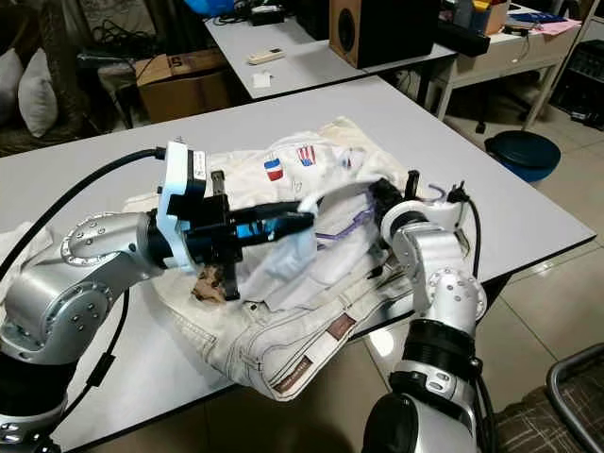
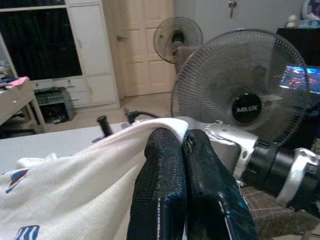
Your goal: Hang hanger
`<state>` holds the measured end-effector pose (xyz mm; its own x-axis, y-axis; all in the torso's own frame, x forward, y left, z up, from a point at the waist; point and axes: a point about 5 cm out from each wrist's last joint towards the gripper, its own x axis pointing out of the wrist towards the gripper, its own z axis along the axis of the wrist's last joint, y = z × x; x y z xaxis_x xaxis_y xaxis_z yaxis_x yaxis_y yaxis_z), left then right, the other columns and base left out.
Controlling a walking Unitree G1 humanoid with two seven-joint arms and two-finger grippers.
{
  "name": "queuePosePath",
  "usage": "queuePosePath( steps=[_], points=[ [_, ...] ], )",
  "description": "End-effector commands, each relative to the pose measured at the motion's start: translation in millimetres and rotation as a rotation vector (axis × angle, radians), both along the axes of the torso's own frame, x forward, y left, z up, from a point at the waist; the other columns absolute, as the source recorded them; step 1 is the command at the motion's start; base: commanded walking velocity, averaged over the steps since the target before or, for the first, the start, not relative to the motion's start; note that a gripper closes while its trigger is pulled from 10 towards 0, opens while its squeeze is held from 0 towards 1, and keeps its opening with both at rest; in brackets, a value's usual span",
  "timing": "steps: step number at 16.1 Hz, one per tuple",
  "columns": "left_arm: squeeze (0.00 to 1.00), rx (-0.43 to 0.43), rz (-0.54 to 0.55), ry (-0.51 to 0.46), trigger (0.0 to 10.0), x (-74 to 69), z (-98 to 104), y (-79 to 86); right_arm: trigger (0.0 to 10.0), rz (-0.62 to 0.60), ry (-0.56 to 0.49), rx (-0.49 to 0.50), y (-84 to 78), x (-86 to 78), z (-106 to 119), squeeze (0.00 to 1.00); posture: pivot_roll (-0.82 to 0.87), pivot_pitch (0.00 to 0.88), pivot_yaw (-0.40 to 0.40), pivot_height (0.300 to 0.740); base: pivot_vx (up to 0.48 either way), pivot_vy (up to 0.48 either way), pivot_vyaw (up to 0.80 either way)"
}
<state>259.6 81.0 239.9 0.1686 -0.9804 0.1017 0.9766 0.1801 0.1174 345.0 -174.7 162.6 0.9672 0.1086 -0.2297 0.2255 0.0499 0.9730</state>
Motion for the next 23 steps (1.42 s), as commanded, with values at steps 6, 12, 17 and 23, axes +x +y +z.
queuePosePath(
  steps=[6, 12, 17, 23],
  points=[
    [0.0, 0.166, -0.025, 0.012, 0.0, -1.5, -12.9, 2.9, 10.0, -0.055, -0.058, 0.065, -8.3, 6.9, 15.5, 0.0, 0.02, 0.0, 0.1, 0.74, 0.0, 0.0, 0.0],
    [0.0, 0.266, 0.09, -0.042, 0.0, 15.5, -25.9, 6.2, 10.0, -0.004, -0.069, 0.035, -0.5, 8.9, 17.9, 0.0, 0.03, 0.0, 0.097, 0.74, 0.0, 0.0, 0.0],
    [0.0, 0.381, 0.174, -0.093, 0.0, 30.7, -33.7, 32.2, 10.0, -0.007, -0.06, 0.041, -6.0, 7.7, 14.8, 0.0, 0.02, 0.0, 0.095, 0.74, 0.0, 0.0, 0.0],
    [0.0, 0.194, -0.056, -0.067, 0.0, 4.9, -11.9, 6.8, 10.0, 0.005, -0.041, 0.016, -3.6, 9.6, 10.1, 0.0, 0.03, 0.0, 0.093, 0.74, 0.0, 0.0, 0.0]
  ],
)
